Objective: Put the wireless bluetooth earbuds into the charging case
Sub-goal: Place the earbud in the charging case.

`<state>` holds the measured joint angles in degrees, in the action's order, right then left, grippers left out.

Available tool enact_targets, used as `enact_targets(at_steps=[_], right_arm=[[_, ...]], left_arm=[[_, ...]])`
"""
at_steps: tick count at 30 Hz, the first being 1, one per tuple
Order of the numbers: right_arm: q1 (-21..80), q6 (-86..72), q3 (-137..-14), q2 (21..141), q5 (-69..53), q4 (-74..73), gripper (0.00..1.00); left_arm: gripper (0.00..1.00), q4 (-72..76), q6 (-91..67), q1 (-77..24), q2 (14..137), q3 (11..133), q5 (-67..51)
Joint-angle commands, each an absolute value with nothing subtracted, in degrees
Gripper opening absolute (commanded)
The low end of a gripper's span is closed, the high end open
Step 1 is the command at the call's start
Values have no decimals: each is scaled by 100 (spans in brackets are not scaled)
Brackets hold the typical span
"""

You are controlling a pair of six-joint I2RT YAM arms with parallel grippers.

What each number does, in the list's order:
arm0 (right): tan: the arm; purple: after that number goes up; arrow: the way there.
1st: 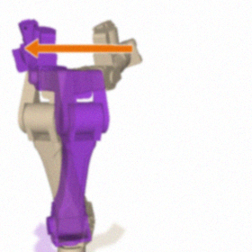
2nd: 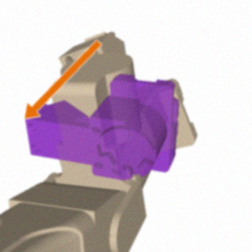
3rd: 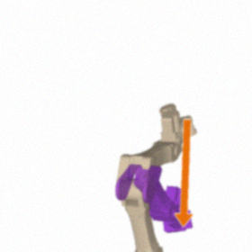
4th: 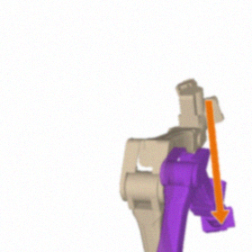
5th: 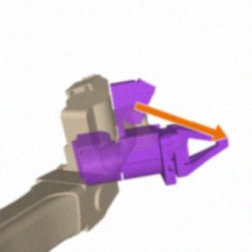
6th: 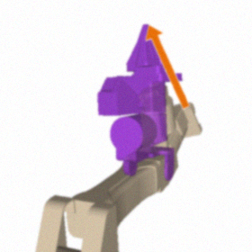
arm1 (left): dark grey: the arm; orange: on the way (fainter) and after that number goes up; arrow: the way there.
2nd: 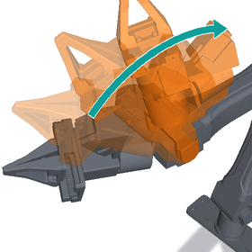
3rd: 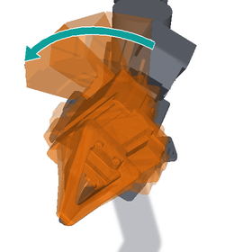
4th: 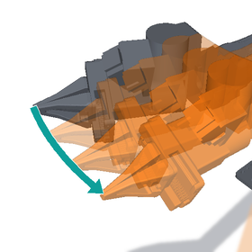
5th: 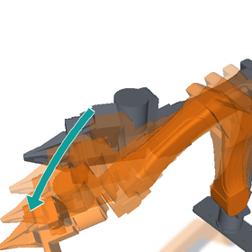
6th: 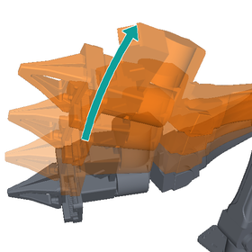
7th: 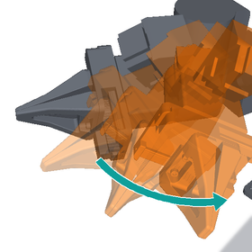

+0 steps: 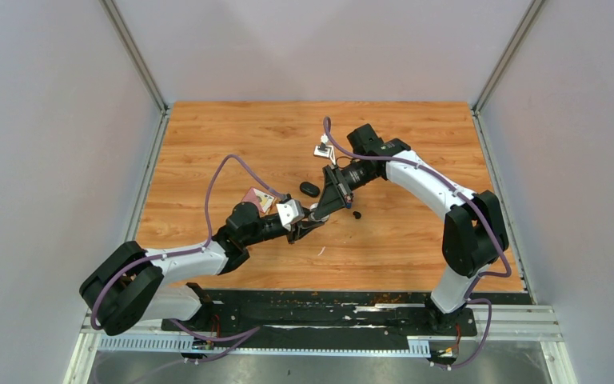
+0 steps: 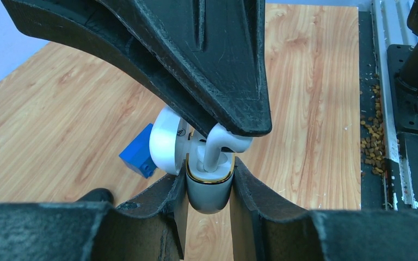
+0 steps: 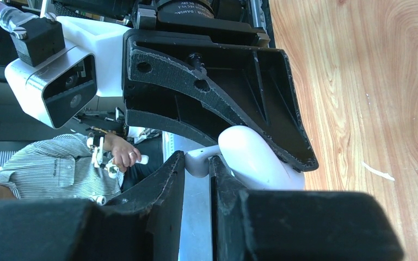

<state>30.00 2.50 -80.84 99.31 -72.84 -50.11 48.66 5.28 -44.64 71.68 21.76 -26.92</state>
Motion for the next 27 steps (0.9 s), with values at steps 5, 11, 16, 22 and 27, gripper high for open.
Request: enact_targets(at_steps=[5, 11, 16, 22, 27], right_arm=[[3037, 316, -8303, 10002, -7201, -4963, 10], [3039, 328, -8282, 9994, -7174, -4977, 10], [3033, 338, -8264, 9951, -7151, -4975, 10], [3034, 354, -8281, 9973, -7103, -4990, 10], [3040, 360, -8326, 10040, -7105, -5001, 10]], left_arm=[[0, 5197, 624, -4500, 7000, 2176, -2738], [0, 5222, 596, -4501, 6984, 2171, -2714], [0, 5281, 567, -4500, 6990, 2154, -2681], [0, 5291, 566, -4500, 6979, 2146, -2694], [0, 5295, 571, -4500, 6971, 2145, -2723]])
